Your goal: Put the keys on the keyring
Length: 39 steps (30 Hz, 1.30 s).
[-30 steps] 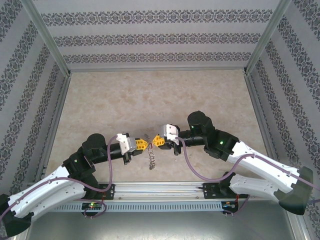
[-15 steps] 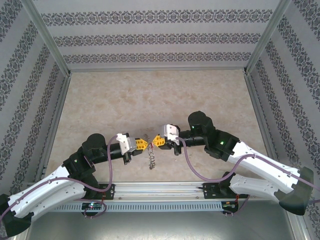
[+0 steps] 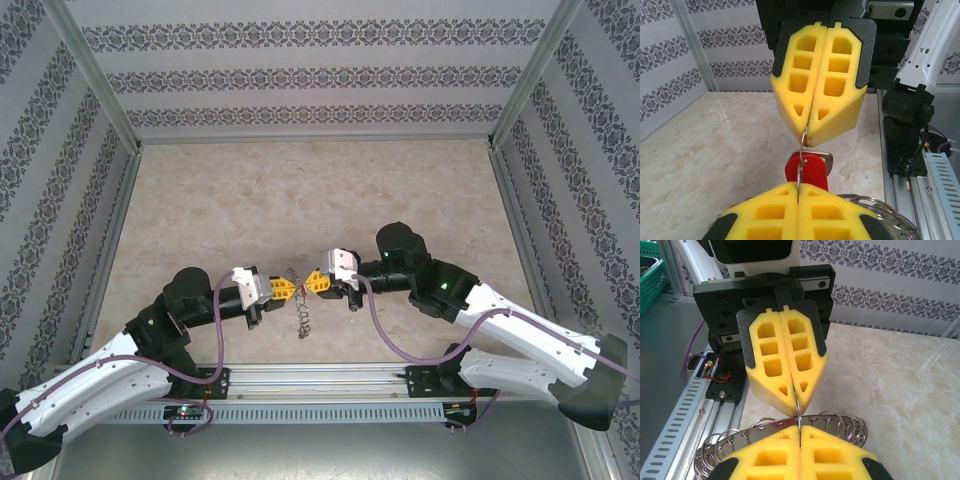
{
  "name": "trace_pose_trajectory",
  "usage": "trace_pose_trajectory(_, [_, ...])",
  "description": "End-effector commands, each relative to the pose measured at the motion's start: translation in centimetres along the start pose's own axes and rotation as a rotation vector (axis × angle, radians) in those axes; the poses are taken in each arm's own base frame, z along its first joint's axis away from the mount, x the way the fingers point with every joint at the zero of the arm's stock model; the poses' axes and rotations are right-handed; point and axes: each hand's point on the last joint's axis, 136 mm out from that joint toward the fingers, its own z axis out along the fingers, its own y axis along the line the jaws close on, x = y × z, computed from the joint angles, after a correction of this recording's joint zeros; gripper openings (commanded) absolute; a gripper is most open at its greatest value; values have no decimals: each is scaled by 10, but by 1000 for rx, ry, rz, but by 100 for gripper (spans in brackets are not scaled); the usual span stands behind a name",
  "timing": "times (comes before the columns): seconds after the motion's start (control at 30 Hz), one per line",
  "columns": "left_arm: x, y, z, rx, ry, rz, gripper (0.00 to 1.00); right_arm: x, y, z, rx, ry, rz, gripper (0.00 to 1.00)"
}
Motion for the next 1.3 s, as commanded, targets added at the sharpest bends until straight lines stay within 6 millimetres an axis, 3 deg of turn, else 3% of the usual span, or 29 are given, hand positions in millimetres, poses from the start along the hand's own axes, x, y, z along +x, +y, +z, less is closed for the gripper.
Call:
trace_pose_trajectory(0.0, [-28, -1, -5, 0, -89, 55, 0, -16, 2, 0, -17, -35, -20, 0])
trace_pose_trajectory(1.07, [-29, -1, -5, 1, -94, 56, 0, -11, 2, 8, -44, -25, -9, 0])
trace_pose_trajectory(1.27, [-28, -1, -6, -2, -89, 57, 0, -19, 2, 1, -26, -50, -31, 0])
